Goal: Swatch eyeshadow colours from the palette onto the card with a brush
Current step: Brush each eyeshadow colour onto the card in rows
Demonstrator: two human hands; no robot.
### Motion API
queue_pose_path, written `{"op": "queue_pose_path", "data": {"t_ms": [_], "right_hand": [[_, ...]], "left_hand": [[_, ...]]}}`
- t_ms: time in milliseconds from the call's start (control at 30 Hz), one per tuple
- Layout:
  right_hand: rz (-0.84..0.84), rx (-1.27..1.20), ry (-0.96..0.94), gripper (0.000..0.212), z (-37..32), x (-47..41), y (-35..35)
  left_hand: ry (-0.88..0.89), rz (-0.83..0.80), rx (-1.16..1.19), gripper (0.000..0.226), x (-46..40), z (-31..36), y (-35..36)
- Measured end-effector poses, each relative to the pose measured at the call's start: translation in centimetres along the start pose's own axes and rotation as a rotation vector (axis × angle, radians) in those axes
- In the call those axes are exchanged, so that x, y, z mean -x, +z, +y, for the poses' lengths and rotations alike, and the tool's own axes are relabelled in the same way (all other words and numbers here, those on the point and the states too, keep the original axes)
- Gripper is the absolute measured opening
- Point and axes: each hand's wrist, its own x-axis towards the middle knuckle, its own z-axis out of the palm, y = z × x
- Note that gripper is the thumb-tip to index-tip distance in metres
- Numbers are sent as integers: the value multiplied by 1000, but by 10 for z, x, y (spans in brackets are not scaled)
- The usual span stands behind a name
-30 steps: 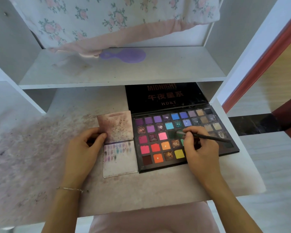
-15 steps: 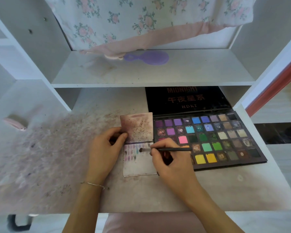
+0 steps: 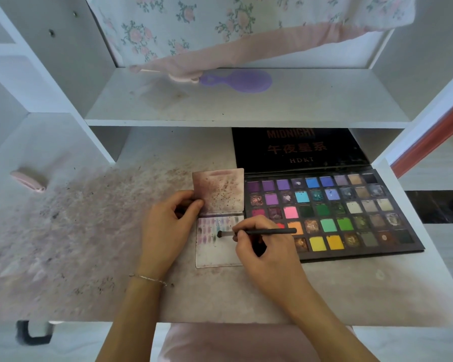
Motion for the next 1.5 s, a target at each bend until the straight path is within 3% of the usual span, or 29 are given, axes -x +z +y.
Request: {"op": "queue_pose_path", "data": {"t_ms": [1067,1500], "right_hand": [[-15,66,-44,12,1,-2,1],[169,-235,-166,17,3,-1,-5]], "left_hand": [[8,2,15,14,1,-1,0],[10,-2,-10,16,-1,-1,-1]]}}
